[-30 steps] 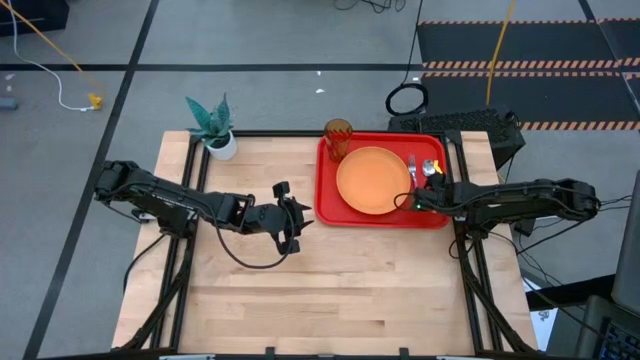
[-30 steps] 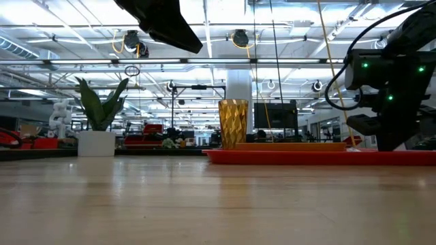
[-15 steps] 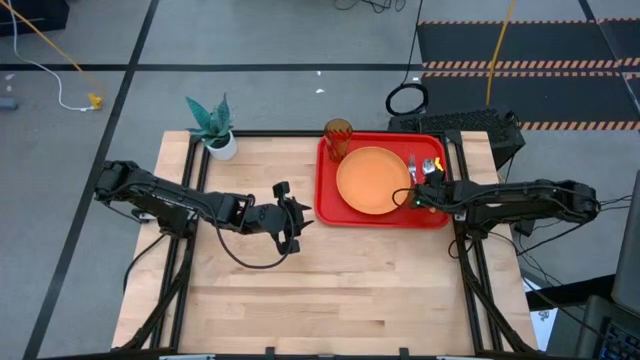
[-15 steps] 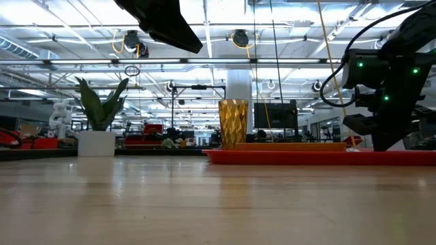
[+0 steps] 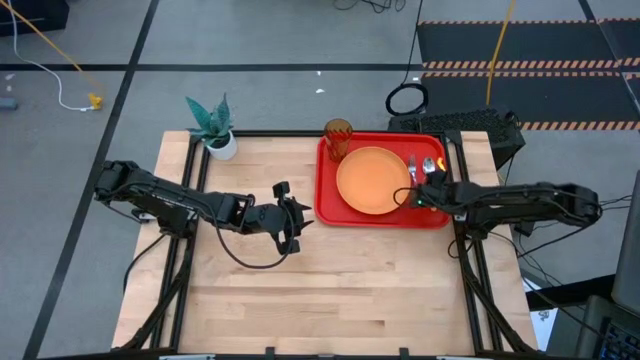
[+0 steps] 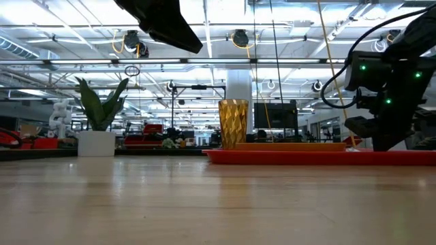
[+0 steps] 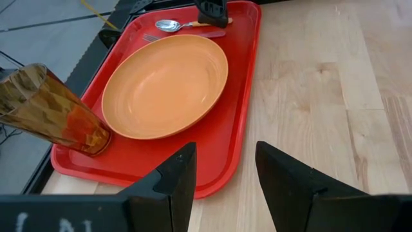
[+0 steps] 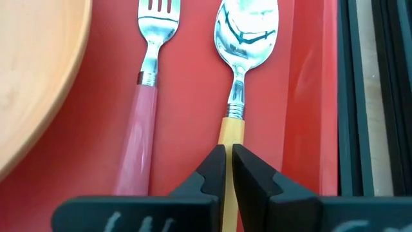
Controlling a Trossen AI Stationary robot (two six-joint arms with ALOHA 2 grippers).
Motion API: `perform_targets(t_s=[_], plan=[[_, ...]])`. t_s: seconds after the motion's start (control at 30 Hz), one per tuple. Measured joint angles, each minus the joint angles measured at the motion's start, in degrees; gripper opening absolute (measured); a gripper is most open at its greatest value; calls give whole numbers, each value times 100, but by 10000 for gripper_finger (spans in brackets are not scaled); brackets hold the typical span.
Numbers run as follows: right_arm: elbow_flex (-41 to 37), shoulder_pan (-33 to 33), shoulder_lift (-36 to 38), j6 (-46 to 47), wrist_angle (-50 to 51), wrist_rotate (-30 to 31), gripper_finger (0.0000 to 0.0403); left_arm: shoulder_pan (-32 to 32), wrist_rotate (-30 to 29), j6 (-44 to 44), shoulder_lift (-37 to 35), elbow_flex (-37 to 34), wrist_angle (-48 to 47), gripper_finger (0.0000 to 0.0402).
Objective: Pick and place plate/cup/fork/spoon on tray
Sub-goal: Put the yellow spoon on the red serving tray to the right of the pink fork
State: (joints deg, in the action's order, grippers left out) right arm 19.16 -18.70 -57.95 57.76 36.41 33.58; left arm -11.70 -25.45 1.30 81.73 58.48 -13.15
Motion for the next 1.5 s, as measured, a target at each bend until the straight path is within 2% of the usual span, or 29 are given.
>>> perform_targets(t_s=[0.63, 0.83, 1.2, 1.5], plan=[[-40, -452, -4, -717, -499, -55, 18, 2, -1, -81, 0, 0, 1, 163], [4, -413, 43, -907, -709, -19, 18, 1, -3, -82, 0, 0, 1, 163], [551, -182, 239, -1524, -708, 32, 18, -1, -14, -115, 0, 0, 20, 163], [424, -166, 214, -1230, -420, -781, 18, -5, -16, 92, 0, 0, 17, 163]])
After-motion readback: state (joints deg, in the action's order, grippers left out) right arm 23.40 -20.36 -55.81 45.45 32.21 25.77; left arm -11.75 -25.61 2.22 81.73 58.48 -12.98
